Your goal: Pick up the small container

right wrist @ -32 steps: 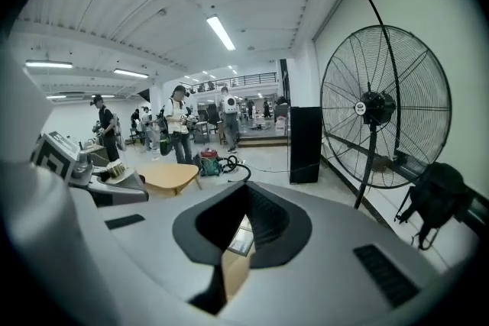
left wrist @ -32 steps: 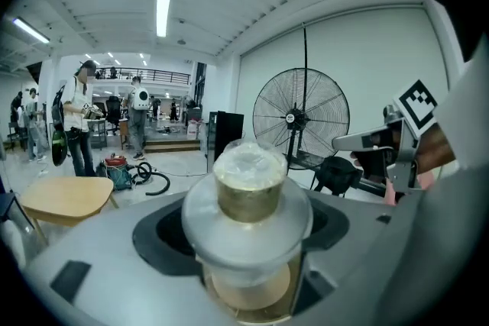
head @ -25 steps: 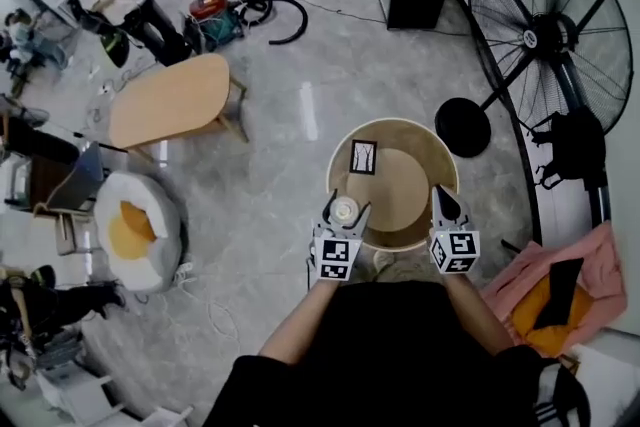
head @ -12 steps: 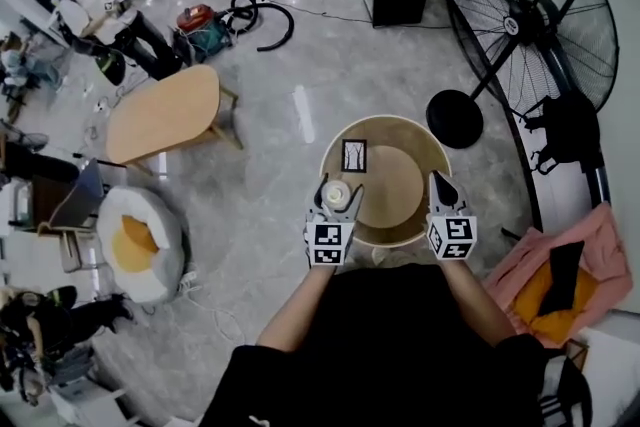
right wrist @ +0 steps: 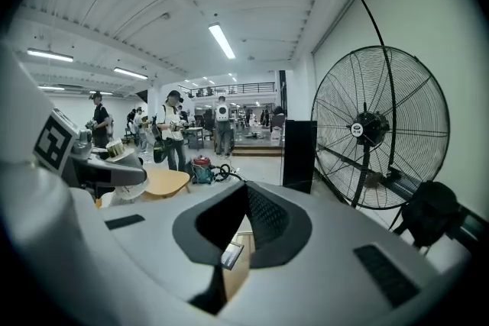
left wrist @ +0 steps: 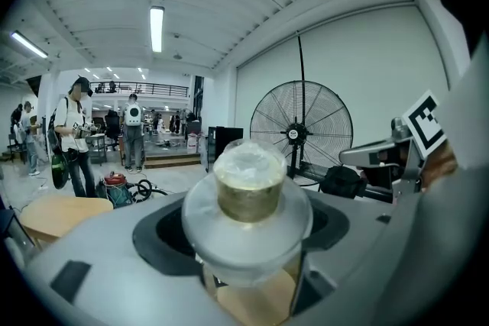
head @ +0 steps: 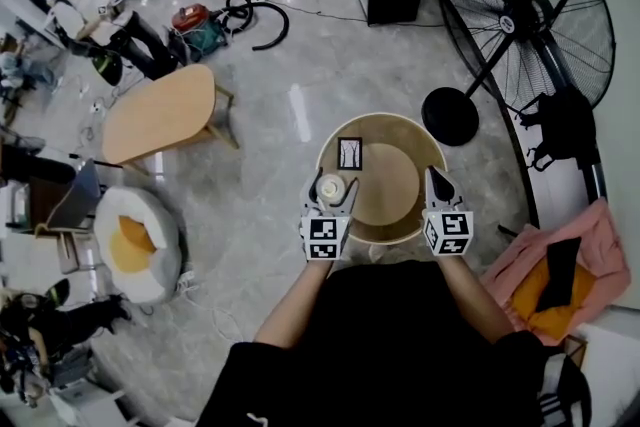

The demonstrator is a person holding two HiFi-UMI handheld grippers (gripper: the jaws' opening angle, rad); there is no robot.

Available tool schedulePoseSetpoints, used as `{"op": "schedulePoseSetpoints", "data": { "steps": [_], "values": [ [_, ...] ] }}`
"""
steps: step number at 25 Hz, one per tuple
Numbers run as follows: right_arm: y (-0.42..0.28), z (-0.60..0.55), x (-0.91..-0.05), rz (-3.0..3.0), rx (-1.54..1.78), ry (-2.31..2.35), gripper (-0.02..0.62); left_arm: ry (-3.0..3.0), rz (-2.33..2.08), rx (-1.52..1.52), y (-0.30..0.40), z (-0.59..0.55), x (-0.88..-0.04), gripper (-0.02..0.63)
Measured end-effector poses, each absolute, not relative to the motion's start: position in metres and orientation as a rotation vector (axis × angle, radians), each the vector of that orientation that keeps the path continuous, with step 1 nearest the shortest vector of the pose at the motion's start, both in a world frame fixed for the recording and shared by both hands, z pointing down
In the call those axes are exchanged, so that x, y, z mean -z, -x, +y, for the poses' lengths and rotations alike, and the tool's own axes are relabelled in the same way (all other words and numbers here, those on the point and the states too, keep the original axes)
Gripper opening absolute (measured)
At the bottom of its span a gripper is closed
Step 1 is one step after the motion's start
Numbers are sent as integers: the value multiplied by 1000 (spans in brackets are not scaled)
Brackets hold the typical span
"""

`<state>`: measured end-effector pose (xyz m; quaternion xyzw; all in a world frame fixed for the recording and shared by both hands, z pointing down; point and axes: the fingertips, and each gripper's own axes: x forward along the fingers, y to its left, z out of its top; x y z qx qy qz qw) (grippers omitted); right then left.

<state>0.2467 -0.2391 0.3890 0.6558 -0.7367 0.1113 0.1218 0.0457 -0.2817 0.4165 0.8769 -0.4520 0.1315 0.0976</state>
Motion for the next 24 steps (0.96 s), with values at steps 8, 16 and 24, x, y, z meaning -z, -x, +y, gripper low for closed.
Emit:
{"op": "schedulePoseSetpoints", "data": {
  "steps": [8,16,24],
  "values": [
    [-250,-236,-399,-2144,-325,-1896,20,-2566,-1368,-406,-44,-281,-424,345],
    [-250,-234,-391,-2136,-288,-1895,20,-2550,-1367,-393,-40,-282,-425,345],
    [-257,-231,-395,-2120,-301,-1896,20,-2558,-1357,-397,-48,-280,-426,345]
  ]
}}
